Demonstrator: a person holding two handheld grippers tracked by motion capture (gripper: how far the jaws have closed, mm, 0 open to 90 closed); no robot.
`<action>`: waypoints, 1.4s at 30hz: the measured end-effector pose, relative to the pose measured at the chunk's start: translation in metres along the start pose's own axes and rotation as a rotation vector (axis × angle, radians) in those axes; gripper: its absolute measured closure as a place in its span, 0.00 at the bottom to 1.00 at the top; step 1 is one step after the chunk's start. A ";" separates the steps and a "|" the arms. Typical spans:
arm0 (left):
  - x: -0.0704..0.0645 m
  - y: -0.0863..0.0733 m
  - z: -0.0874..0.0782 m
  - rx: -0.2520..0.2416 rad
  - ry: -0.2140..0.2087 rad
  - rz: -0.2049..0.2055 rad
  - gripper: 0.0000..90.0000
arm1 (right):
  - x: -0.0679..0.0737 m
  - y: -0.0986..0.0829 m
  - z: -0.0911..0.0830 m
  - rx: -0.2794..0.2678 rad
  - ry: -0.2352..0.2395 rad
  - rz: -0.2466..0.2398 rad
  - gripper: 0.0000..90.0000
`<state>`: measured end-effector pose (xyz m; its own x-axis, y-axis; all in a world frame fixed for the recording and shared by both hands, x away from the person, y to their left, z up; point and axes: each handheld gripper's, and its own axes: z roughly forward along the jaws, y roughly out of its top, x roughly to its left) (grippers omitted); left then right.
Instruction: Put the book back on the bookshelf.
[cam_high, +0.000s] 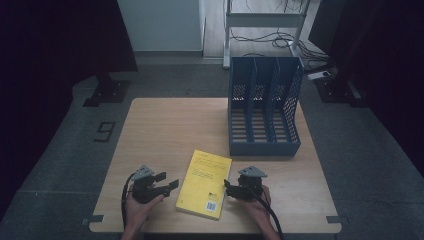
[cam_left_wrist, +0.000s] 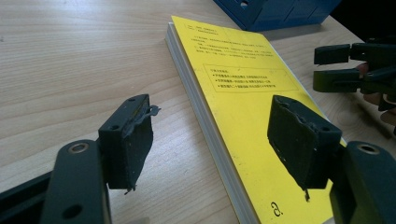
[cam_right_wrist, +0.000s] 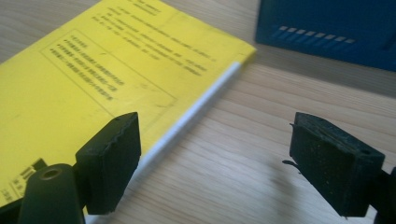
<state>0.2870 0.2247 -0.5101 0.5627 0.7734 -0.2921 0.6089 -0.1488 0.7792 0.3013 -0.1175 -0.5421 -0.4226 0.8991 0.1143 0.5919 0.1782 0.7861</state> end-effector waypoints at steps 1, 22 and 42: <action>0.000 0.000 0.001 0.003 -0.001 0.005 0.34 | 0.002 0.000 0.001 0.001 0.004 -0.005 0.18; 0.004 -0.001 -0.002 -0.020 -0.001 -0.008 0.35 | 0.028 -0.002 0.015 0.001 0.058 -0.054 0.20; -0.006 0.004 0.011 -0.002 -0.010 0.014 0.35 | 0.025 -0.004 0.016 -0.004 0.135 -0.046 0.31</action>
<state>0.2919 0.2130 -0.5117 0.5768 0.7648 -0.2871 0.6002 -0.1584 0.7840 0.2999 -0.0896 -0.5520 -0.5380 0.8280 0.1581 0.5667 0.2164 0.7950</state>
